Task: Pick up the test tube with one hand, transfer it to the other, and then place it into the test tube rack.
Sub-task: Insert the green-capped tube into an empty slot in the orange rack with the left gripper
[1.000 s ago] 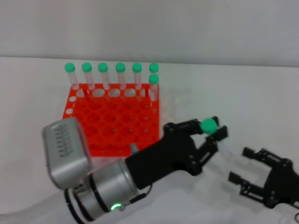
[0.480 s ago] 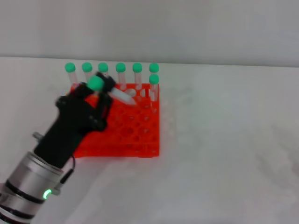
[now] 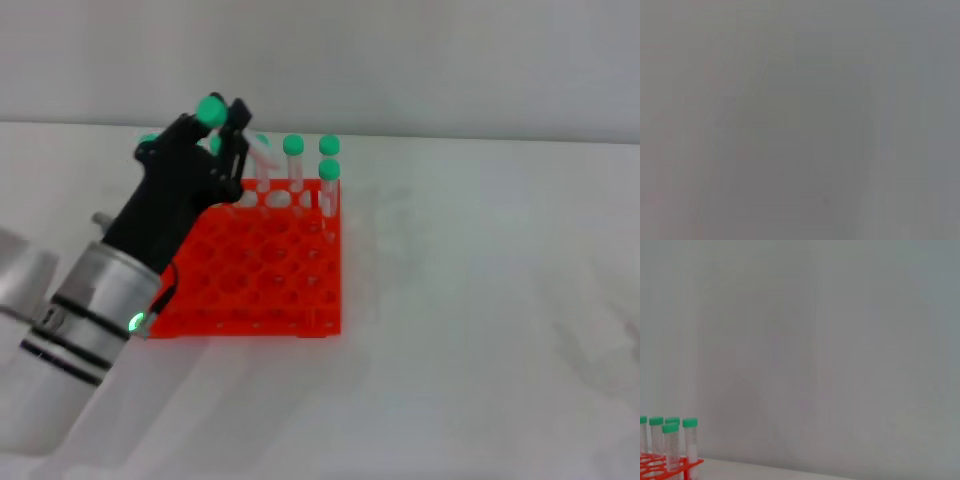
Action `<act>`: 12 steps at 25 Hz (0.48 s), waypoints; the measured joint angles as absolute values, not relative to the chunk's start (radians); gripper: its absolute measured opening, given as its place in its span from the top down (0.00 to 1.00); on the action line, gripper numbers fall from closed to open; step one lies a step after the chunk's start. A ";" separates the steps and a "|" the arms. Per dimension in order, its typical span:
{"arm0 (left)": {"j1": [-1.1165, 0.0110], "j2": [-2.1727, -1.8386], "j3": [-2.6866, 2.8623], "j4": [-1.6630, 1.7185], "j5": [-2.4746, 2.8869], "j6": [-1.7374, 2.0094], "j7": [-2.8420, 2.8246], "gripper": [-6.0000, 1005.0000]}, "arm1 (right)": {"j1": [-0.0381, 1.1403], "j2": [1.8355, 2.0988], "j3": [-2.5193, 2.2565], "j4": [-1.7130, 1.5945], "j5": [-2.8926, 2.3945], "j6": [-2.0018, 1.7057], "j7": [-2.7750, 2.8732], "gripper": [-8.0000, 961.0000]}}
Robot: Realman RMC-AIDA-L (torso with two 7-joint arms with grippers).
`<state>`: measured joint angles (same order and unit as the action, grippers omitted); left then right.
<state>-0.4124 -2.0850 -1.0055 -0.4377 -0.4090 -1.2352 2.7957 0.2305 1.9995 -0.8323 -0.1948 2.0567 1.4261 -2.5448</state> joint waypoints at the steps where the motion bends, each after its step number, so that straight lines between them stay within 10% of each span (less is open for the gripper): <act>1: -0.422 -2.085 -1.006 -0.440 -0.411 -1.209 2.795 0.78 | 0.230 2.000 -0.832 -0.195 2.057 1.427 -2.545 0.21; 12: -0.442 -2.084 -1.004 -0.475 -0.413 -0.960 2.755 0.78 | 0.229 2.000 -0.831 -0.186 2.057 1.430 -2.545 0.21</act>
